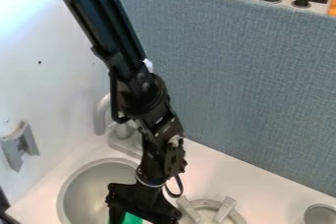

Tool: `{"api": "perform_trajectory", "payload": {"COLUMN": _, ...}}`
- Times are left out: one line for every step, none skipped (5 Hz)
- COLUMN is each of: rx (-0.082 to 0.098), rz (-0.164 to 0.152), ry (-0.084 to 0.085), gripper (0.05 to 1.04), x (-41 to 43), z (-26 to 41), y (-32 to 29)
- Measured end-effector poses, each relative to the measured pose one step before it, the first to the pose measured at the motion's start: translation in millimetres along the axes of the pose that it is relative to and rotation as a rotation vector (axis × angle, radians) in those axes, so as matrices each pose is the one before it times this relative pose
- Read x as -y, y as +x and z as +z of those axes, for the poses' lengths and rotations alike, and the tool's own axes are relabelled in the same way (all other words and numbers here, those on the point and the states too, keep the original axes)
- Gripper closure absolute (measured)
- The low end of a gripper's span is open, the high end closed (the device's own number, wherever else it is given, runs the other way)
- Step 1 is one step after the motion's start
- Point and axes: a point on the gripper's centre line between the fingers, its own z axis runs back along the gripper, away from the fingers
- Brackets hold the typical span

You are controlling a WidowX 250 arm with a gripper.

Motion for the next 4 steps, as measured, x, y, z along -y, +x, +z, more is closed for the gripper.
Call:
{"api": "perform_trajectory", "payload": {"rx": 0.0076, "rz": 0.0029, "ry": -0.003, "gripper": 0.419, "x": 3.04, "z": -4.35, "y": 4.99}}
{"api": "perform_trajectory", "payload": {"rx": 0.0077, "rz": 0.0125, "ry": 0.0003, "gripper": 0.718, "x": 1.21, "z": 0.82, "y": 2.42}}
{"api": "perform_trajectory", "payload": {"rx": -0.0033, "rz": -0.0107, "ry": 0.0107, "gripper": 0.925, "x": 3.67, "z": 1.58, "y": -2.96}}
{"api": "perform_trajectory", "payload": {"rx": 0.0015, "rz": -0.0781, "ry": -0.0036, "gripper": 0.994, "x": 8.06, "z": 19.5, "y": -0.14}}
